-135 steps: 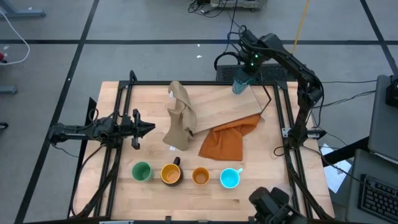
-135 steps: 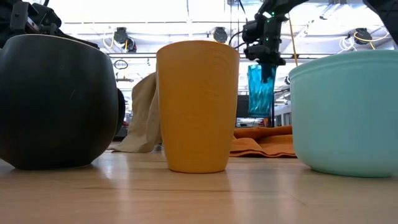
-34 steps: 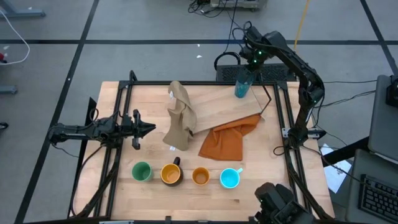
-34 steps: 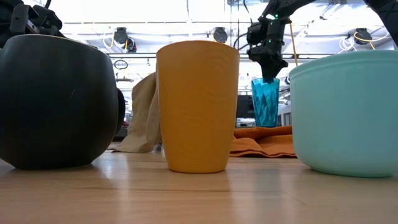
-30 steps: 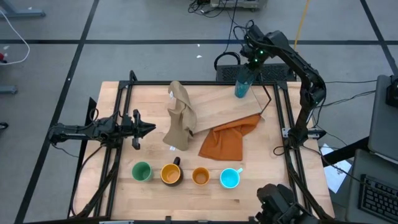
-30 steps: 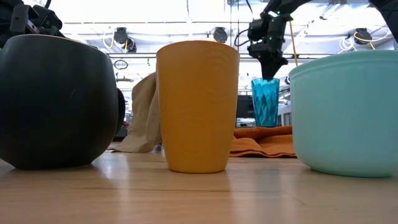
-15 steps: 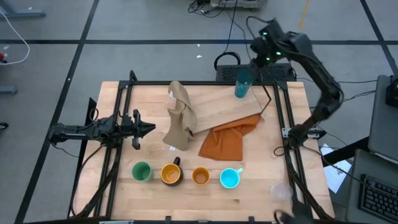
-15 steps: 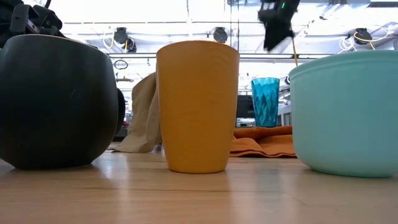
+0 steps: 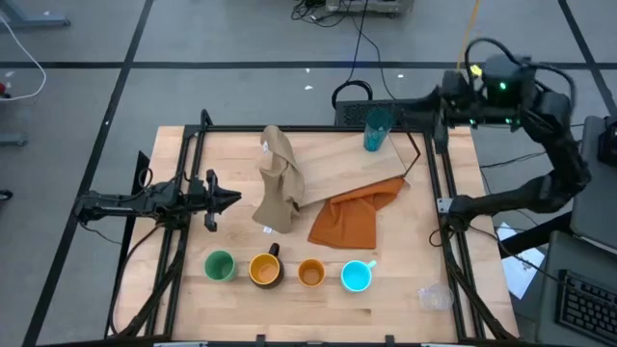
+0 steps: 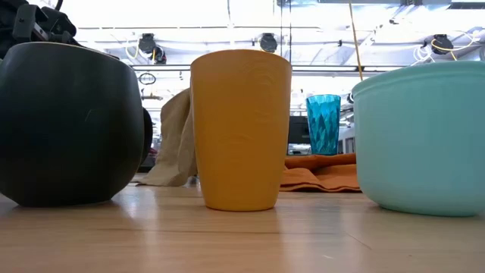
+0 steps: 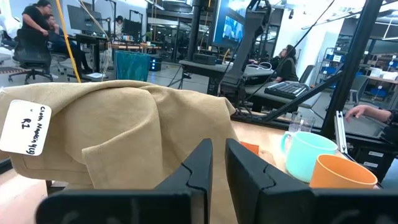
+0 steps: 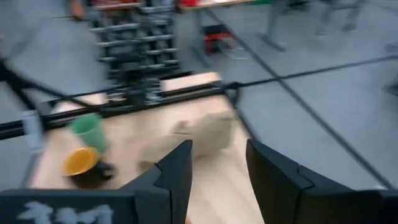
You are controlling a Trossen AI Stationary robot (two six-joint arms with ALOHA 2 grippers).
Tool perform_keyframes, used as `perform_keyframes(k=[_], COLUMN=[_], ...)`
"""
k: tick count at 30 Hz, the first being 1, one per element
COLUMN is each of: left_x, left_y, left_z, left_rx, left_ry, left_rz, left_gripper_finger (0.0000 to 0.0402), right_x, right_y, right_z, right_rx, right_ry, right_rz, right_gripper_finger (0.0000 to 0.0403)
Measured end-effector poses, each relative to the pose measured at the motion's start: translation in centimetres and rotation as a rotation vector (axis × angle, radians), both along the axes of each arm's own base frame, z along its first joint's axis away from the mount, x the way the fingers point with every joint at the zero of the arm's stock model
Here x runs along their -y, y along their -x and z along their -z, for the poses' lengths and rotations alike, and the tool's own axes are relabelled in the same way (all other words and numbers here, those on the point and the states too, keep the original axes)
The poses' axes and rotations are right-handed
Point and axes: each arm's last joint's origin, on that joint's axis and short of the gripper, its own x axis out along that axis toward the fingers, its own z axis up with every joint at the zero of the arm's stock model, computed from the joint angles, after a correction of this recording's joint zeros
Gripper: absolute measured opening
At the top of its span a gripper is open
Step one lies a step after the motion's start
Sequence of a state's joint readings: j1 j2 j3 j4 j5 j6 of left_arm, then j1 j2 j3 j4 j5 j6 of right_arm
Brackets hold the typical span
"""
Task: Stack small to large cups/mugs on shelf
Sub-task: Put the green cup on the shelf
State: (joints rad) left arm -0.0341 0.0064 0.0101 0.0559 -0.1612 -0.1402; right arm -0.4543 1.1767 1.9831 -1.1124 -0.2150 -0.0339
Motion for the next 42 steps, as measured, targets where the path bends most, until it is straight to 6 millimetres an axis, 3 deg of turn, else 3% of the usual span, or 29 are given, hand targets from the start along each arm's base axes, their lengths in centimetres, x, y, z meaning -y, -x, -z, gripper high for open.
perform_keyframes(k=[5, 10, 18, 21, 24, 34, 42], left_x=[0.0, 0.0, 0.0, 0.0, 0.0, 0.0, 0.0], left_y=[0.0, 0.0, 0.0, 0.0, 0.0, 0.0, 0.0], left_z=[0.0, 0.0, 0.0, -0.1, -0.3, -0.4, -0.4], left_rx=[0.002, 0.002, 0.005, 0.011, 0.033, 0.053, 0.053], left_ry=[0.013, 0.019, 0.020, 0.022, 0.030, 0.053, 0.053], left_rz=[0.002, 0.004, 0.004, 0.004, 0.005, 0.007, 0.007], left_gripper_finger=[0.0047, 0.0047, 0.0047, 0.0047, 0.0047, 0.0047, 0.0047], right_x=[-2.7, -4.0, -5.3, -5.5, -5.5, -5.2, -5.3], right_y=[-0.2, 1.0, 10.0, 11.7, 11.3, 5.9, 3.8], right_z=[0.7, 3.0, 6.0, 8.2, 10.5, 17.5, 19.3], right_rx=[-0.014, -0.104, 0.089, 0.138, 0.146, 0.092, 0.177], right_ry=[-0.024, 0.059, -0.032, -0.067, -0.076, -0.103, -0.061], right_rz=[-0.150, -0.106, -0.025, -0.013, -0.018, -0.140, -0.198], right_gripper_finger=[0.0141, 0.0141, 0.0141, 0.0141, 0.0141, 0.0141, 0.0141])
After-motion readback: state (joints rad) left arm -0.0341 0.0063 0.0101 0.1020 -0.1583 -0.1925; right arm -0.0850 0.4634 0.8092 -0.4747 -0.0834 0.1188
